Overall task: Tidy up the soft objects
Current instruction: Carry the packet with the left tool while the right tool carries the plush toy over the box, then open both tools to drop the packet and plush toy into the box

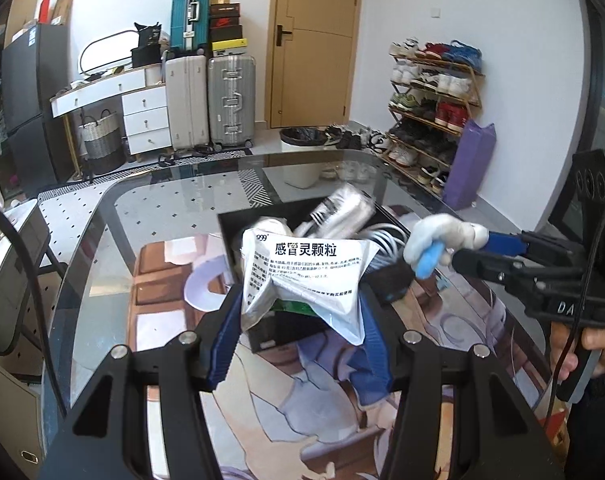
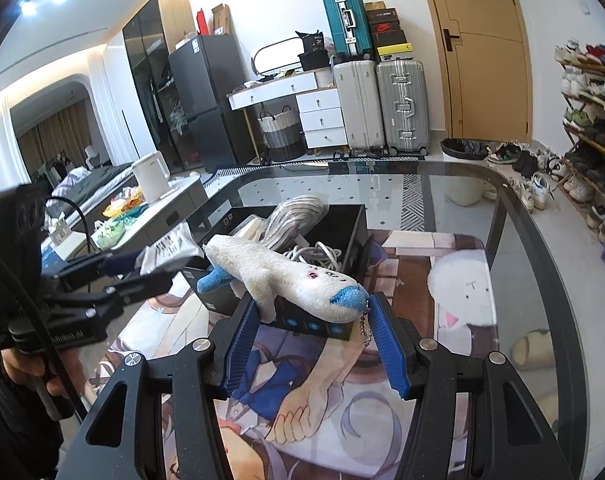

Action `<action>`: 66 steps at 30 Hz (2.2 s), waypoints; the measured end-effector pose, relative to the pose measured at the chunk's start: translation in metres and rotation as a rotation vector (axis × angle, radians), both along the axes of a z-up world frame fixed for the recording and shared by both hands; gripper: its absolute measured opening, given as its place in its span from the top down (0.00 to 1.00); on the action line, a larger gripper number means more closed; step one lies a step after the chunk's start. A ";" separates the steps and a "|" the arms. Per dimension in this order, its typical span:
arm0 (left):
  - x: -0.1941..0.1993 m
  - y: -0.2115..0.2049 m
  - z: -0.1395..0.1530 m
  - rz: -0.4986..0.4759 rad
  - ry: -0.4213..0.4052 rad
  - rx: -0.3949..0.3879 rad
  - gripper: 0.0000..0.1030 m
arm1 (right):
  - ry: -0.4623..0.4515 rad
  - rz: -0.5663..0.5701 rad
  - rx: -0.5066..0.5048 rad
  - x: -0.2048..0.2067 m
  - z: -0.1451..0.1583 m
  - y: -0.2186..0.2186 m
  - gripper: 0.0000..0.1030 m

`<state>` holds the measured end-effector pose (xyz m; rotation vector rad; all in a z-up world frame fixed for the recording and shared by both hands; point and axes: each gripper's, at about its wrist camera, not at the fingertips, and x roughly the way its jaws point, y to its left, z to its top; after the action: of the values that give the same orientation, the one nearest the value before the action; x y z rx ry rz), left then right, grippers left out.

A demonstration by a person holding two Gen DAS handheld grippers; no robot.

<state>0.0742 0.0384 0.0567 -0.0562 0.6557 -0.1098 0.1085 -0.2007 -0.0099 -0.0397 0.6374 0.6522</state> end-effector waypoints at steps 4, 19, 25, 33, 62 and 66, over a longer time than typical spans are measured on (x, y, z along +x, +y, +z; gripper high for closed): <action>0.010 0.007 0.001 0.022 -0.003 -0.014 0.47 | -0.012 0.007 -0.055 0.009 0.002 0.016 0.45; 0.045 0.010 -0.015 0.040 0.028 0.007 0.47 | -0.040 0.040 -0.312 0.040 -0.005 0.074 0.45; 0.055 0.005 -0.020 0.033 0.035 0.023 0.47 | -0.047 0.067 -0.357 0.048 -0.011 0.089 0.45; 0.060 0.001 -0.026 0.034 0.036 0.047 0.47 | -0.079 0.079 -0.425 0.057 -0.017 0.104 0.45; 0.013 -0.003 -0.014 0.051 -0.066 0.051 0.02 | -0.111 0.004 -0.023 0.024 -0.008 0.019 0.01; 0.000 -0.001 -0.019 0.095 -0.103 0.068 0.00 | -0.118 0.010 0.030 0.015 -0.013 0.016 0.01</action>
<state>0.0743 0.0373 0.0379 -0.0157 0.5522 0.0017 0.1231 -0.1848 -0.0228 -0.0529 0.5136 0.6645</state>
